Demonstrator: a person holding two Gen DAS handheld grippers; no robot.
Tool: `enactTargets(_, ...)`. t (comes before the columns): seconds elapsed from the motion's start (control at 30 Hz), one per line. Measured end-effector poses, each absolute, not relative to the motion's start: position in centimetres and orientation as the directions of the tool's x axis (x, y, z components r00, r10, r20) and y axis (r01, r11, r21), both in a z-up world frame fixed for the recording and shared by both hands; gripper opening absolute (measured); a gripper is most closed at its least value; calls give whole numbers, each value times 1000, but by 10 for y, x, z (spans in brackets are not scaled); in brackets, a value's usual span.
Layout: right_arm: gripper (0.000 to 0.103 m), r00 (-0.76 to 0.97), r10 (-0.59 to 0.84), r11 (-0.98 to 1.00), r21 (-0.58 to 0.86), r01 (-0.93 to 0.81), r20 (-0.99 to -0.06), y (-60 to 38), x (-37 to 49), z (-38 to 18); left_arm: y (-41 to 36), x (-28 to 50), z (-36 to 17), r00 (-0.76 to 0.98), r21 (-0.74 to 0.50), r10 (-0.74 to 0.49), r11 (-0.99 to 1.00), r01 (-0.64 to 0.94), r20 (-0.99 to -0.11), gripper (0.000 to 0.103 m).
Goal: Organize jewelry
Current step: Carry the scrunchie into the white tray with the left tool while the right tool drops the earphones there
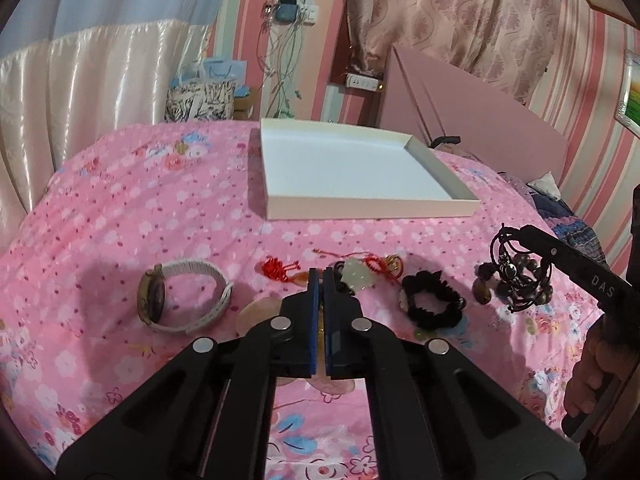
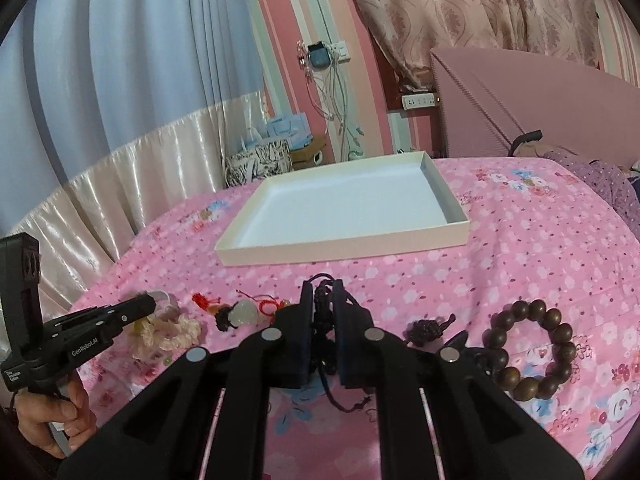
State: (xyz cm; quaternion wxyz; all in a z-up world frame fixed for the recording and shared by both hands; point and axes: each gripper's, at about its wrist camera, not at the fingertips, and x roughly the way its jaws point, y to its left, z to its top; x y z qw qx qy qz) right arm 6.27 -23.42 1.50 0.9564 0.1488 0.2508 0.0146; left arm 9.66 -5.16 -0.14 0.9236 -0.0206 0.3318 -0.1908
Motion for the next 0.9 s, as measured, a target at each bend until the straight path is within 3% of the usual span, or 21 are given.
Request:
enactTargets(0.47, 9, 899, 78, 971, 238, 30, -431, -254, 79, 57, -72, 117, 42, 753, -102, -356, 926, 362, -554, 0)
enactTargets(0.9, 9, 871, -22, 991, 105, 85, -491, -289, 159, 79, -102, 189, 62, 767, -52, -300, 942, 330, -567, 0)
